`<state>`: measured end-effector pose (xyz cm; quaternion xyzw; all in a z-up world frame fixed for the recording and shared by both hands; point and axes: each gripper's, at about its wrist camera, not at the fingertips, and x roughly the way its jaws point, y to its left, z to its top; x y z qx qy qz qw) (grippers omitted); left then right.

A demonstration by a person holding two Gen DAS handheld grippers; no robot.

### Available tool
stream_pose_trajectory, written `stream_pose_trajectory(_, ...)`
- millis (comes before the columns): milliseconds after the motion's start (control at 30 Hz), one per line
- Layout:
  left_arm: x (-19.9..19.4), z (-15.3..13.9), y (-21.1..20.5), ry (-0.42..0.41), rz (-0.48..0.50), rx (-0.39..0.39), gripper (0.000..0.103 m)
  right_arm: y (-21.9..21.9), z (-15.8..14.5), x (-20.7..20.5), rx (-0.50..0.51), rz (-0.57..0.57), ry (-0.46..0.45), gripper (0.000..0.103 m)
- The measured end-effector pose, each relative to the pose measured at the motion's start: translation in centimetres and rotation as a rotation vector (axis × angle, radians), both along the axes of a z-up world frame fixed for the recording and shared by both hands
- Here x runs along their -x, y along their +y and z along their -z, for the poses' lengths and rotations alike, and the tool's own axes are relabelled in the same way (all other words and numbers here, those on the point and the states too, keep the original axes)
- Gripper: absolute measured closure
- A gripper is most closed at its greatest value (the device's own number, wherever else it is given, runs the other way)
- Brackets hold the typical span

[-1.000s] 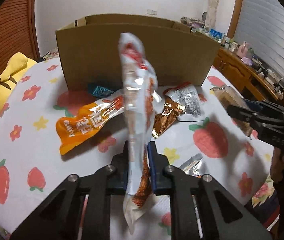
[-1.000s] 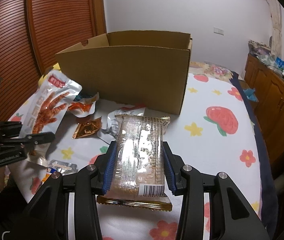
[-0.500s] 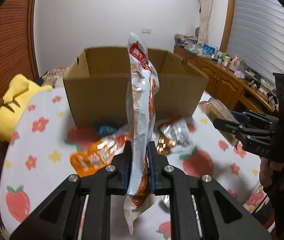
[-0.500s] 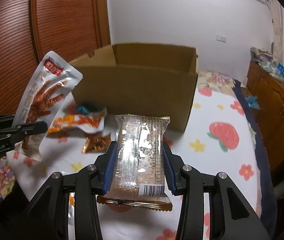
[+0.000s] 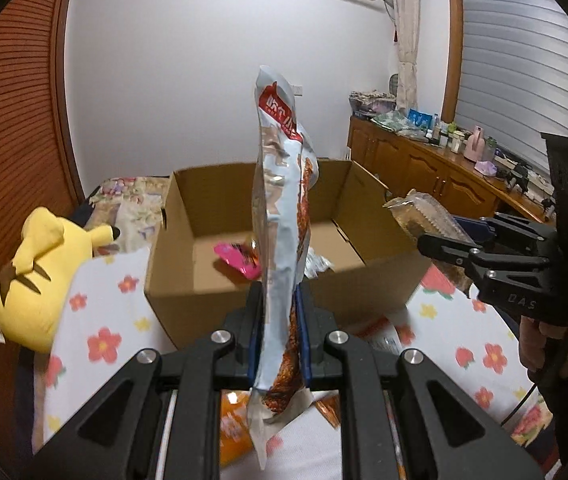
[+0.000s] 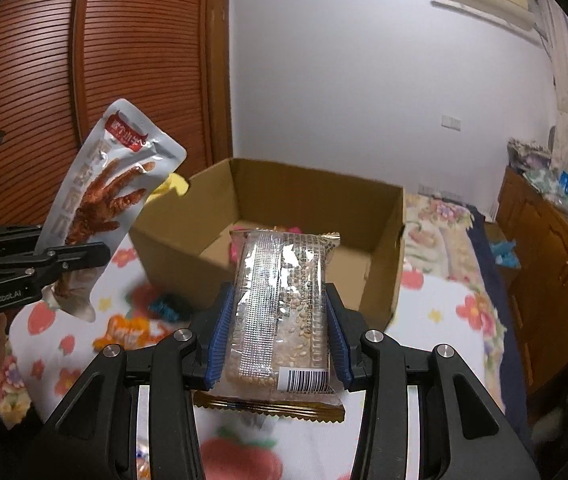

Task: Organize snacks
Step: 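Carry the chicken-feet pack over the box while the right tool drops the wafer pack inside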

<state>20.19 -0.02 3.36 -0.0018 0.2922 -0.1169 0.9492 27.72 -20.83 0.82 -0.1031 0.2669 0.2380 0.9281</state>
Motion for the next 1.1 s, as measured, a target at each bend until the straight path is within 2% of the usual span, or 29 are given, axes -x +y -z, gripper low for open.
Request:
stream_pose_trajectory(300,-4.6,-0.9,0.7,0.006,-0.002,-0.003,0.09,1.5,-0.1,-5.4,-0.003,0.004,0.008,0.06)
stream_pose_trajectory(533,-7.1,-0.7,0.4,0.012,0.003,-0.019,0.09,1.8,1.2,-7.3,0.021,0.011,0.031,0.056)
stream_pose_trajectory(800,-9.4,-0.2,-0.3,0.027,0.018,-0.028,0.09,1.0,1.8,-7.8,0.006,0.018,0.056,0.053)
stream_pose_trajectory(1100,-12.4,1.4,-1.1,0.09,0.022,-0.052,0.088,0.6,1.7,-6.9,0.011,0.018,0.06,0.051)
